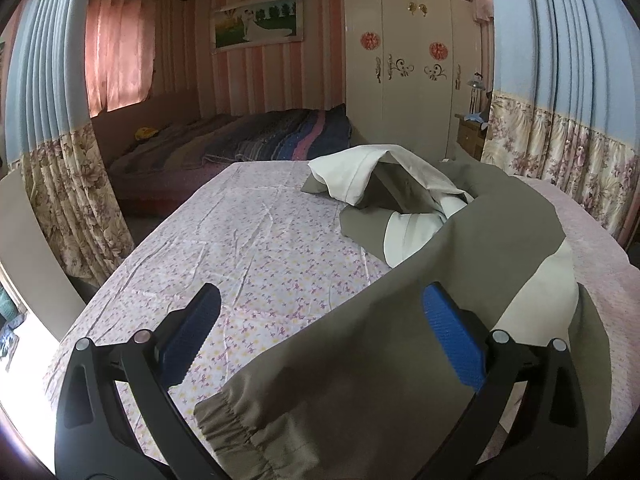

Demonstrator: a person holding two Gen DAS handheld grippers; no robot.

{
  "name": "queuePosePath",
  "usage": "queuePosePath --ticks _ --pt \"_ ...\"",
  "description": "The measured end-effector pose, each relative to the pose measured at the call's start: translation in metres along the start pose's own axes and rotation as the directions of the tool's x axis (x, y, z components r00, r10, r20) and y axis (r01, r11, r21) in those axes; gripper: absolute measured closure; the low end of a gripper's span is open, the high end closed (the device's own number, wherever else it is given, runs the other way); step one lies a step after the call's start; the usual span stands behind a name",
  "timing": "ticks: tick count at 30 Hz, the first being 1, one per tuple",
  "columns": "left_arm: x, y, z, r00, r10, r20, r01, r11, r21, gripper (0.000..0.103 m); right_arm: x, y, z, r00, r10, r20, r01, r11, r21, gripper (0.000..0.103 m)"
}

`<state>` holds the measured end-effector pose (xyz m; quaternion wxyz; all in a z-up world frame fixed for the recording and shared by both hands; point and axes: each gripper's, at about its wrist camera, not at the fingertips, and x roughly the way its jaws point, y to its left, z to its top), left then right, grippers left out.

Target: Fold large clothes

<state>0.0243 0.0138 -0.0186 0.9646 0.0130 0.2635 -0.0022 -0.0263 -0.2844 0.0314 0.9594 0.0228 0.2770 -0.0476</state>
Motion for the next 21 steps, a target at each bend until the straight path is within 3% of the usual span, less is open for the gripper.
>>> queuePosePath --ticks 14,21 --pt "-0.008 0.012 -0.010 1.000 0.001 -0.004 -0.001 1.000 0.010 0.003 -0.014 0.005 -0.002 1.000 -0.005 0.013 0.005 1.000 -0.003 0.002" --pt "-0.004 0.022 -0.009 1.000 0.001 -0.006 -0.001 1.000 -0.002 0.003 -0.004 0.024 -0.002 1.000 0.017 -0.021 -0.017 1.000 -0.025 0.002"
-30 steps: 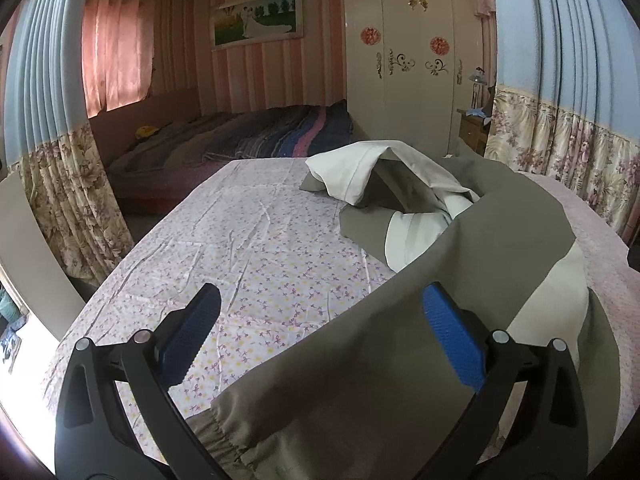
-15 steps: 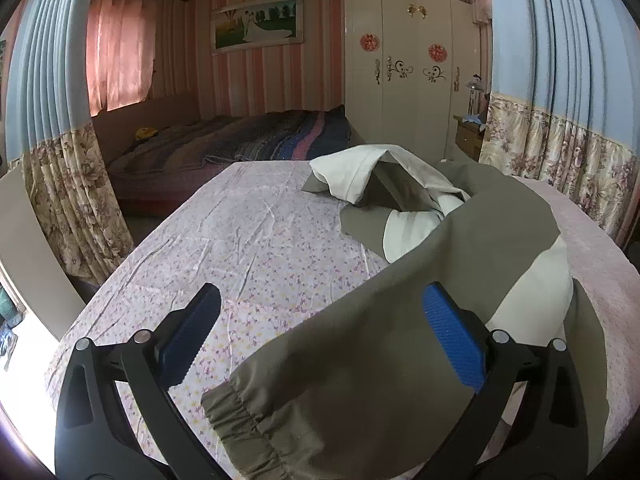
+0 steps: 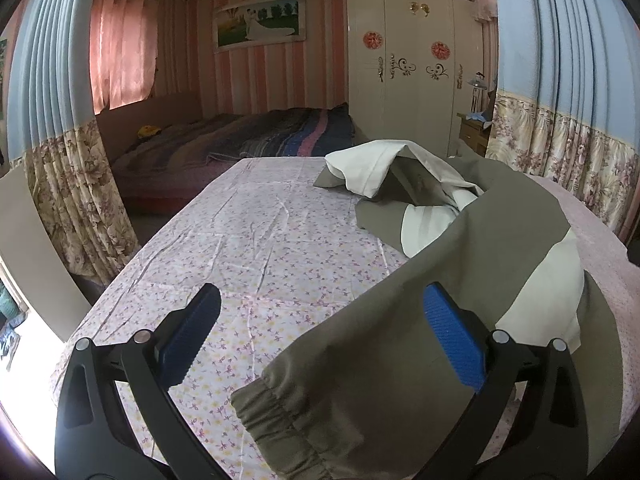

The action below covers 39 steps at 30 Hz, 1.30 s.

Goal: Fold large clothes
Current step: 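Grasp the jacket's cream panel with the right gripper and lift it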

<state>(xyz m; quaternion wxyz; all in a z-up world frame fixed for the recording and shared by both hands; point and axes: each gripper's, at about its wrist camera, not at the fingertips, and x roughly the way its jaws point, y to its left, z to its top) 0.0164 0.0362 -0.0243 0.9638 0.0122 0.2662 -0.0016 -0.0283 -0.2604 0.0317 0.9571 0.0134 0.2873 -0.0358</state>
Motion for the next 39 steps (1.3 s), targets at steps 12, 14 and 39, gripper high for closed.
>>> queuePosePath --ticks 12,14,39 --pt "0.018 0.011 -0.002 1.000 -0.026 -0.009 0.026 1.000 0.000 0.003 0.031 0.035 0.001 0.998 0.019 -0.057 -0.021 0.999 -0.046 0.002" --pt "0.021 0.014 -0.001 1.000 -0.028 -0.011 0.028 1.000 -0.001 0.003 0.037 0.039 0.002 0.997 0.029 -0.071 -0.032 0.999 -0.043 0.002" --pt "0.032 0.008 0.019 1.000 0.000 -0.014 0.000 1.000 0.023 0.003 0.054 -0.020 0.031 0.996 0.092 -0.023 -0.091 0.995 0.048 0.099"
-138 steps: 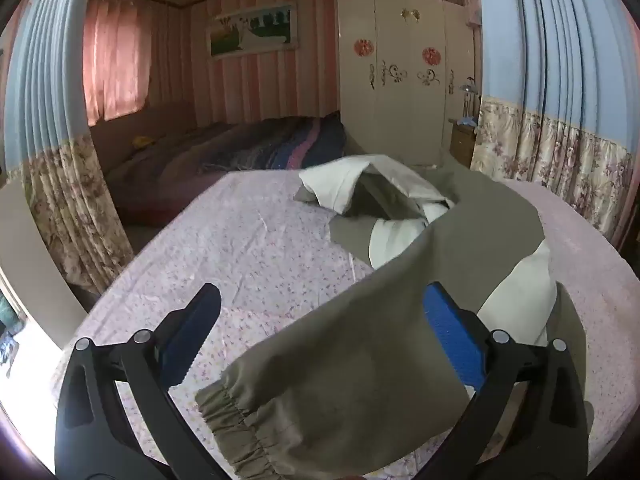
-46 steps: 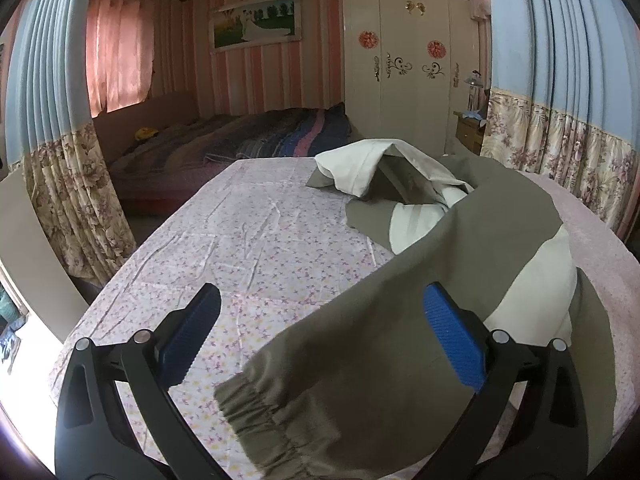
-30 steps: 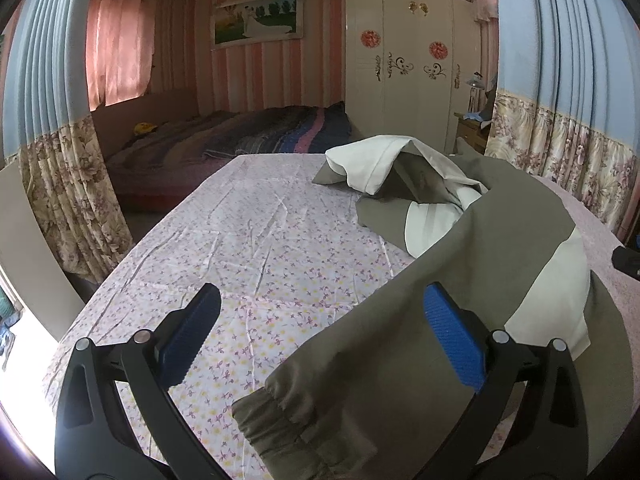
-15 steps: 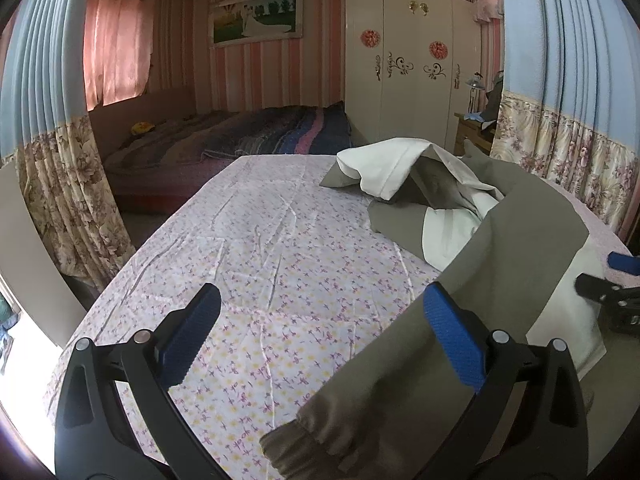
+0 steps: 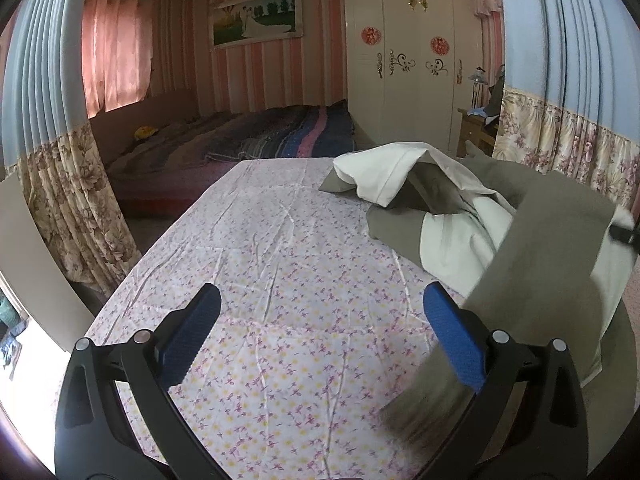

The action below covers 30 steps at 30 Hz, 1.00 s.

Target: Fold large clothes

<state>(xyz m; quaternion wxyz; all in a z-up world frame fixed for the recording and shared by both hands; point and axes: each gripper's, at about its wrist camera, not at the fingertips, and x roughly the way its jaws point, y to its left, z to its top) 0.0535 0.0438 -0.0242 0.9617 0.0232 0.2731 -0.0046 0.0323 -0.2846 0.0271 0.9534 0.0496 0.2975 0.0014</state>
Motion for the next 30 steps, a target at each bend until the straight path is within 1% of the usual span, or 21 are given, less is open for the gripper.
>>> queuePosePath --ticks 2,3,4,5,6,8,9,11,14,16,17,20,21,22,23,24,25,26,28,29,30 --pt "0.001 -0.008 0.003 1.000 0.001 0.000 -0.001 1.000 0.012 0.003 -0.002 -0.028 0.007 0.996 -0.081 0.028 0.081 0.997 0.011 0.099" --pt "0.001 -0.013 0.004 1.000 0.001 0.001 -0.001 1.000 0.020 0.003 0.000 -0.049 0.012 0.988 -0.148 0.041 0.148 0.989 0.018 0.099" --pt "0.001 -0.018 0.006 1.000 0.001 0.002 -0.001 1.000 0.027 0.003 0.004 -0.064 0.015 0.978 -0.201 0.051 0.201 0.980 0.017 0.099" --pt "0.000 -0.023 0.007 1.000 -0.002 0.004 0.002 1.000 0.030 0.003 0.012 -0.086 0.018 0.961 -0.273 0.052 0.272 0.962 0.015 0.099" --pt "-0.001 -0.028 0.008 1.000 -0.007 0.007 0.007 0.999 0.032 0.003 0.021 -0.111 0.021 0.949 -0.313 0.035 0.312 0.950 0.026 0.099" --pt "0.000 -0.039 0.012 1.000 -0.014 0.010 0.013 0.999 0.037 0.003 0.032 -0.151 0.027 0.944 -0.330 0.006 0.329 0.942 0.062 0.100" --pt "0.000 -0.044 0.013 1.000 -0.017 0.006 0.016 0.999 0.040 0.003 0.041 -0.170 0.029 0.937 -0.350 -0.003 0.350 0.935 0.057 0.100" --pt "0.003 -0.054 0.015 1.000 -0.026 -0.004 0.026 0.999 0.045 0.003 0.054 -0.189 0.033 0.925 -0.380 -0.009 0.380 0.924 0.037 0.101" --pt "0.005 -0.066 0.017 1.000 -0.021 -0.011 0.021 0.998 0.053 0.003 0.069 -0.209 0.039 0.907 -0.421 0.004 0.421 0.907 0.002 0.102" --pt "0.004 -0.071 0.018 1.000 -0.016 -0.010 0.017 0.998 0.056 0.003 0.078 -0.223 0.046 0.895 -0.447 0.005 0.447 0.895 0.012 0.102" --pt "0.004 -0.074 0.019 1.000 -0.014 -0.010 0.014 0.998 0.062 0.003 0.082 -0.232 0.052 0.885 -0.466 0.015 0.465 0.885 0.019 0.102" --pt "0.005 -0.080 0.021 1.000 -0.010 -0.018 0.011 0.997 0.071 0.003 0.096 -0.260 0.073 0.834 -0.550 0.040 0.549 0.835 0.031 0.102" --pt "0.006 -0.081 0.021 1.000 -0.012 -0.022 0.014 0.997 0.071 0.003 0.105 -0.275 0.081 0.808 -0.589 0.030 0.587 0.808 0.047 0.102" --pt "0.008 -0.083 0.020 1.000 -0.011 -0.025 0.012 0.997 0.076 0.003 0.112 -0.288 0.085 0.793 -0.609 0.018 0.608 0.792 0.059 0.102" --pt "0.009 -0.084 0.020 1.000 -0.008 -0.026 0.010 0.997 0.083 0.003 0.120 -0.306 0.089 0.781 -0.624 -0.012 0.622 0.777 0.095 0.102" --pt "0.012 -0.085 0.019 1.000 -0.007 -0.030 0.009 0.996 0.090 0.003 0.124 -0.316 0.092 0.780 -0.624 -0.035 0.624 0.772 0.120 0.101" --pt "0.015 -0.086 0.018 0.999 -0.006 -0.037 0.010 0.995 0.096 0.003 0.131 -0.327 0.093 0.791 -0.608 -0.068 0.611 0.780 0.137 0.101" --pt "0.019 -0.087 0.017 0.999 -0.007 -0.046 0.011 0.995 0.098 0.003 0.135 -0.331 0.094 0.798 -0.595 -0.092 0.602 0.788 0.125 0.100" --pt "0.029 -0.086 0.014 0.997 -0.015 -0.069 0.022 0.995 0.093 0.003 0.132 -0.326 0.089 0.799 -0.591 -0.115 0.601 0.794 0.097 0.094" --pt "0.035 -0.086 0.013 0.996 -0.023 -0.082 0.030 0.996 0.089 0.003 0.125 -0.321 0.086 0.806 -0.580 -0.116 0.590 0.802 0.094 0.080" --pt "0.039 -0.087 0.012 0.995 -0.027 -0.092 0.036 0.996 0.088 0.003 0.118 -0.318 0.082 0.813 -0.570 -0.115 0.580 0.809 0.096 0.052"
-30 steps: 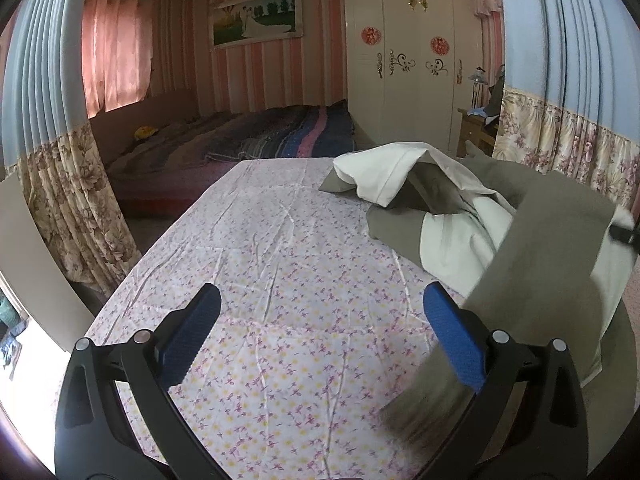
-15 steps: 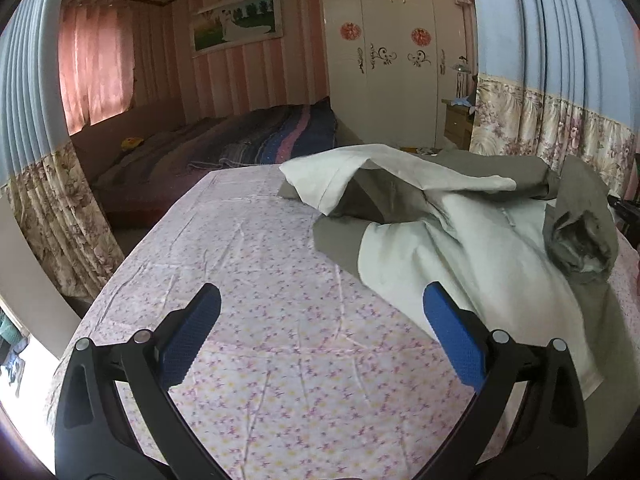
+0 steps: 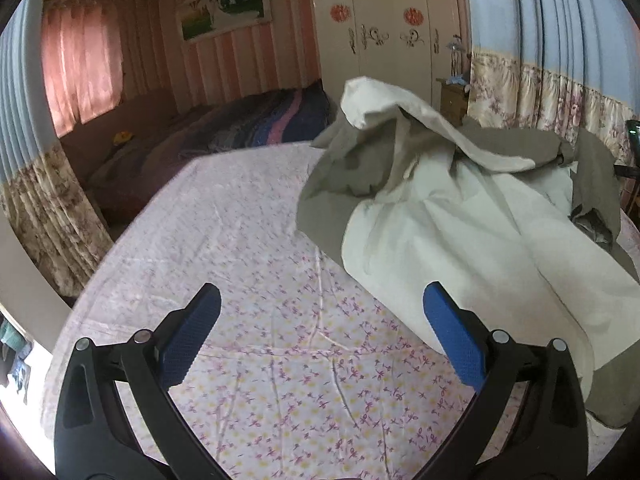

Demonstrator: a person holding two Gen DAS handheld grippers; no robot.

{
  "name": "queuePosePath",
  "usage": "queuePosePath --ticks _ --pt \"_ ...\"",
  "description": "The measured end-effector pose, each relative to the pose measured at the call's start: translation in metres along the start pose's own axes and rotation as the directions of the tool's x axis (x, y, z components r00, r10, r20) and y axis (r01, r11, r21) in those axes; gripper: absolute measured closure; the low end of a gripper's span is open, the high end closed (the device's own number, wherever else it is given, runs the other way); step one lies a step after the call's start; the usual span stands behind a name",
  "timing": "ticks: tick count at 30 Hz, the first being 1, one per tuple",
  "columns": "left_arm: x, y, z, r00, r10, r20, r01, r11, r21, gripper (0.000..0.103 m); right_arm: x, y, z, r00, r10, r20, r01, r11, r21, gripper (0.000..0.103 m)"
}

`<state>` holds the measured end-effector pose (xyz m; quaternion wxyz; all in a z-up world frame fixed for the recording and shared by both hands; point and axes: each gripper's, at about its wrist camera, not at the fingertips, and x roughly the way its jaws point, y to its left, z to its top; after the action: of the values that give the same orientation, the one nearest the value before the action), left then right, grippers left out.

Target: Fold large clothes

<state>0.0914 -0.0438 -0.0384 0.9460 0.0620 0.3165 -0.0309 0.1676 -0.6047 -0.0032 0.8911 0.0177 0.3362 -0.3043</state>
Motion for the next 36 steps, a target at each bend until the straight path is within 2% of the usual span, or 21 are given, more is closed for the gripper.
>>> queuePosePath --ticks 1,2,5,6,8,12,14,19,20,21,22,23,24,26,28,29,31,34,36 --pt "0.004 -0.001 0.000 1.000 -0.006 -0.004 0.006 1.000 0.001 0.003 -0.013 -0.003 -0.008 1.000 0.012 -0.001 -0.012 1.000 0.003 0.033" --pt "0.009 -0.003 0.000 1.000 -0.015 -0.008 0.015 1.000 0.003 0.003 -0.027 -0.006 -0.017 1.000 0.017 0.015 -0.017 1.000 0.001 0.010" --pt "0.021 -0.012 0.000 0.998 -0.049 -0.027 0.050 0.999 0.002 0.003 -0.078 -0.009 -0.049 0.998 0.047 0.042 -0.045 0.998 -0.041 0.008" --pt "0.026 -0.016 -0.001 0.997 -0.063 -0.037 0.063 0.998 0.001 0.003 -0.096 -0.014 -0.062 0.996 0.084 0.034 -0.083 0.996 -0.031 0.008" --pt "0.033 -0.029 -0.001 0.993 -0.099 -0.058 0.099 0.995 0.002 0.003 -0.134 -0.018 -0.082 0.980 0.194 0.041 -0.193 0.981 -0.018 0.008" --pt "0.050 -0.053 0.002 0.988 -0.133 -0.083 0.133 0.991 -0.005 0.003 -0.201 -0.006 -0.119 0.954 0.292 0.072 -0.286 0.955 -0.079 0.008" --pt "0.067 -0.067 0.004 0.982 -0.145 -0.120 0.145 0.989 -0.002 0.003 -0.217 -0.004 -0.128 0.946 0.312 0.088 -0.305 0.949 -0.077 0.008" --pt "0.095 -0.089 0.013 0.980 -0.112 -0.164 0.115 0.993 0.011 0.003 -0.243 -0.007 -0.144 0.923 0.364 0.128 -0.360 0.932 -0.054 0.008" --pt "0.097 -0.091 0.014 0.979 -0.113 -0.171 0.118 0.993 0.022 0.011 -0.243 -0.008 -0.149 0.918 0.377 0.124 -0.373 0.926 -0.055 0.008" --pt "0.098 -0.094 0.014 0.978 -0.108 -0.177 0.116 0.993 0.037 0.028 -0.241 -0.006 -0.151 0.916 0.384 0.116 -0.381 0.923 -0.051 0.008" --pt "0.097 -0.095 0.015 0.983 -0.088 -0.163 0.098 0.994 0.048 0.041 -0.239 -0.007 -0.157 0.906 0.411 0.100 -0.409 0.912 -0.040 0.008" --pt "0.095 -0.095 0.016 0.984 -0.084 -0.155 0.093 0.995 0.048 0.065 -0.238 -0.006 -0.159 0.896 0.434 0.092 -0.433 0.901 -0.037 0.008" --pt "0.091 -0.093 0.017 0.983 -0.099 -0.154 0.105 0.994 0.031 0.083 -0.235 -0.005 -0.163 0.883 0.463 0.078 -0.462 0.886 -0.039 0.008" --pt "0.079 -0.086 0.021 0.983 -0.122 -0.138 0.121 0.993 -0.020 0.093 -0.233 -0.003 -0.166 0.869 0.490 0.065 -0.488 0.872 -0.048 0.008" --pt "0.066 -0.084 0.022 0.985 -0.115 -0.126 0.111 0.993 -0.036 0.098 -0.228 -0.003 -0.163 0.852 0.521 0.051 -0.520 0.853 -0.033 0.008" --pt "0.053 -0.082 0.024 0.987 -0.109 -0.116 0.104 0.993 -0.050 0.099 -0.224 -0.004 -0.159 0.831 0.555 0.042 -0.555 0.832 -0.020 0.008" --pt "0.020 -0.082 0.030 0.992 -0.095 -0.082 0.091 0.994 -0.055 0.100 -0.220 -0.003 -0.150 0.808 0.588 0.036 -0.587 0.809 -0.032 0.008" --pt "-0.031 -0.088 0.043 0.996 -0.080 -0.042 0.079 0.996 -0.037 0.099 -0.216 0.001 -0.132 0.790 0.612 0.038 -0.607 0.789 -0.099 0.008" --pt "-0.056 -0.090 0.053 0.998 -0.054 -0.025 0.054 0.998 -0.019 0.098 -0.214 0.004 -0.117 0.762 0.646 0.038 -0.639 0.760 -0.120 0.008"
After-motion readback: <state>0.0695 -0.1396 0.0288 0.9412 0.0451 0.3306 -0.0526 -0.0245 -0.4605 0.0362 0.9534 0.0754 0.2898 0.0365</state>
